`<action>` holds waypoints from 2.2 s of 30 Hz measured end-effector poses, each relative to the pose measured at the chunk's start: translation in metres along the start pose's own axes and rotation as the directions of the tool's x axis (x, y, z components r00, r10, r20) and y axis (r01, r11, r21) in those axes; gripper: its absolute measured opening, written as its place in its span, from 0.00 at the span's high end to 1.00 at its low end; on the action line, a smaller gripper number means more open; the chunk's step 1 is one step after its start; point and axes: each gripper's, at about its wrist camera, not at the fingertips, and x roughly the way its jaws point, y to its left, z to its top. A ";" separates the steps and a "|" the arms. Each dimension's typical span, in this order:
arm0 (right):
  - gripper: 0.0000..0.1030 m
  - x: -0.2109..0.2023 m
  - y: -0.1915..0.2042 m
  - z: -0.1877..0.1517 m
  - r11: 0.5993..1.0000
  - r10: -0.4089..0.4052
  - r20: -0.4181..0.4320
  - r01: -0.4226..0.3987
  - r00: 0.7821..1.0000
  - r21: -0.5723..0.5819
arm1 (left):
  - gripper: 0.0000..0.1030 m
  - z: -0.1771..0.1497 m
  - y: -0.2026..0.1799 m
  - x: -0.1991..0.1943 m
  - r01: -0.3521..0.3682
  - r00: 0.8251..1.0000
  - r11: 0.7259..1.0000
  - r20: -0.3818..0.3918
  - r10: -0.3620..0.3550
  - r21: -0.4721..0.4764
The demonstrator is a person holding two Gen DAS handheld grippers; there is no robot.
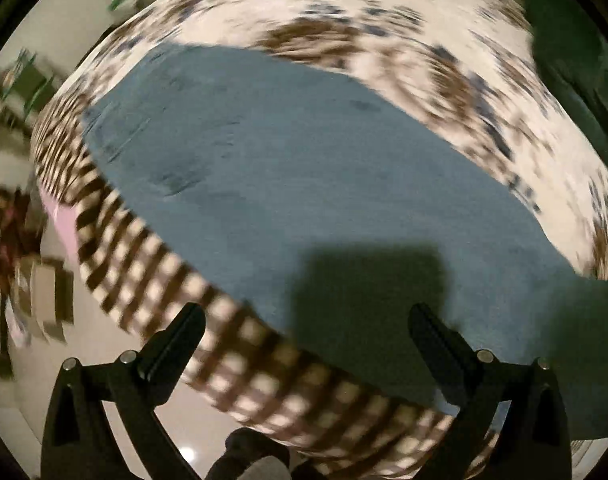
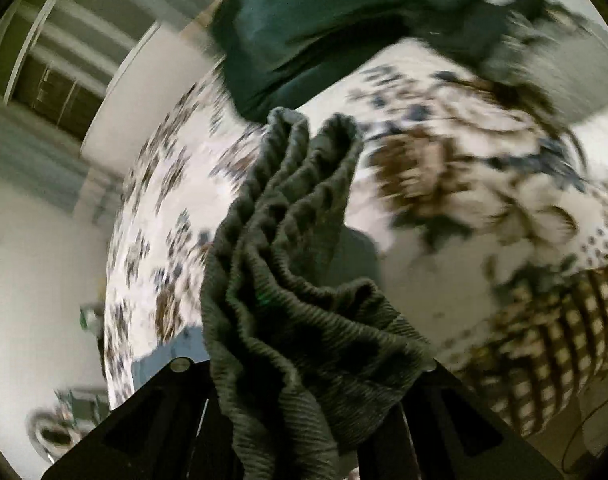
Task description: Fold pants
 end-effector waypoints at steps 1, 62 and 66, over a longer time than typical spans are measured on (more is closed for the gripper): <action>0.93 0.009 0.021 -0.006 0.999 -0.004 -0.016 0.003 1.000 -0.035 | 0.00 0.001 0.012 -0.001 -0.003 1.000 1.000 0.001 0.003 -0.025; 0.01 0.201 0.107 -0.141 0.842 -0.460 -0.388 0.254 0.798 -0.477 | 0.00 0.093 0.179 0.014 0.173 0.983 0.927 0.114 -0.143 -0.332; 0.01 0.196 0.110 -0.137 0.867 -0.434 -0.401 0.252 0.807 -0.431 | 0.00 0.109 0.240 0.045 0.195 0.981 0.836 0.111 -0.161 -0.512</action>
